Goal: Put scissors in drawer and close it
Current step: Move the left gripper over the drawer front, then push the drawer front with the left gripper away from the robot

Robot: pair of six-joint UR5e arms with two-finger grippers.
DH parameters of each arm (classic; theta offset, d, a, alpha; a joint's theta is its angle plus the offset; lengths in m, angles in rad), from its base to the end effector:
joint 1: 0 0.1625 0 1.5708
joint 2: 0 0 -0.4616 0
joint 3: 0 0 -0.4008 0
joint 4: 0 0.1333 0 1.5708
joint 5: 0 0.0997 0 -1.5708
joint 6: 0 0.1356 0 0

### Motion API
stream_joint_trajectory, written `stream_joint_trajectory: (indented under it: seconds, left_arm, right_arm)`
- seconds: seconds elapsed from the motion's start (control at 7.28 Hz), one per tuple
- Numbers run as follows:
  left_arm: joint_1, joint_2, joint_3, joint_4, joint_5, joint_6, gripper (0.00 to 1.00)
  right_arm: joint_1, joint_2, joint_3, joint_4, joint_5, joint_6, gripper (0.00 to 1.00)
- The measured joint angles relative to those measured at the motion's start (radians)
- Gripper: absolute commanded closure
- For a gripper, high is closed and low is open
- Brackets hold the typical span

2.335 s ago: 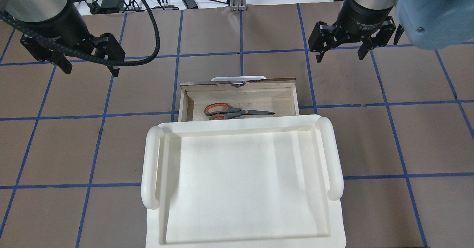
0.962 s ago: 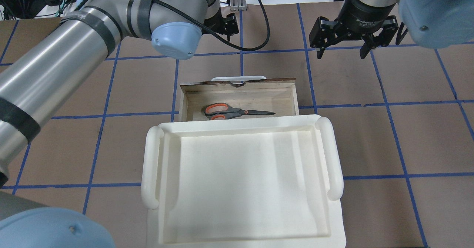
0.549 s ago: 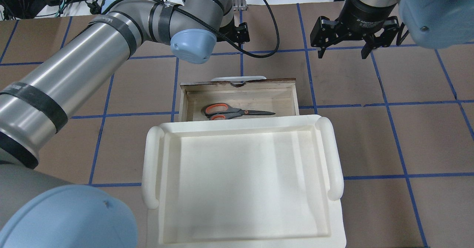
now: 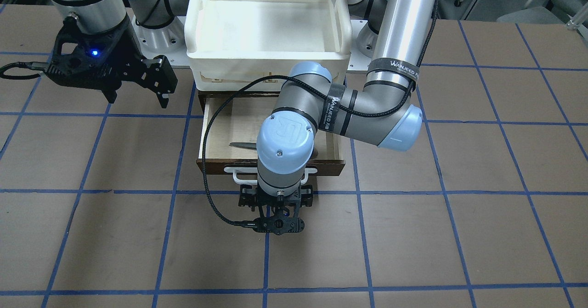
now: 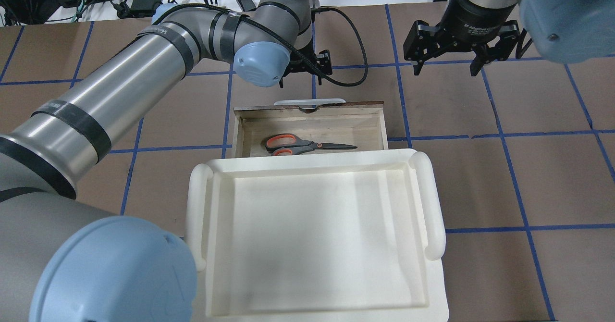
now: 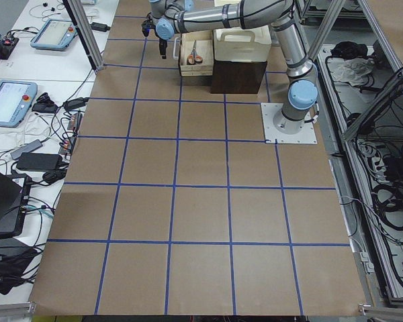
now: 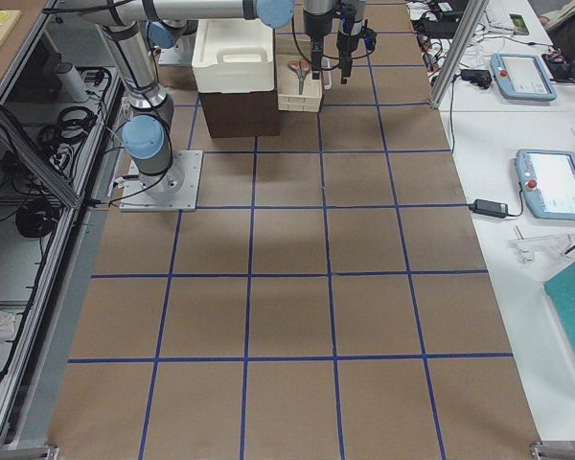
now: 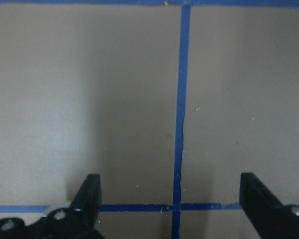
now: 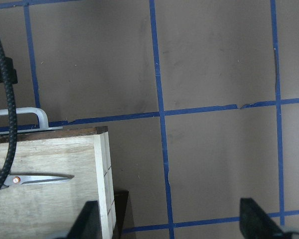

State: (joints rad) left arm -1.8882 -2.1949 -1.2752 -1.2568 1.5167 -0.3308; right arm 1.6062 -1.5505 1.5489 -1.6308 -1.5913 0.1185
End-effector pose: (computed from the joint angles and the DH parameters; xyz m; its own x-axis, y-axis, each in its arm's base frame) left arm -0.3667 -0.6656 0.2709 -0.9988 -0.0145 0.0464 -0.0131 0.9994 0.0313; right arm 0.1488 -0.5131 0.4955 -0.9964 0.0840 0.0130 0.0831 0.9945 -0.0635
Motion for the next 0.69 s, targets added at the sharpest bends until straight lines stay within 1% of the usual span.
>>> stream_joint_trajectory:
  seconds: [0.27,0.69]
  left_arm:
    - [0.000,-0.032,0.024,-0.035,-0.007,0.000,0.00]
    - [0.000,-0.059,0.027,-0.058,-0.001,-0.009,0.00]
  right_arm:
    - [0.000,-0.003,0.002,0.000,0.000,0.002,0.00]
    - [0.000,-0.006,0.003,-0.002,0.000,0.005,0.00]
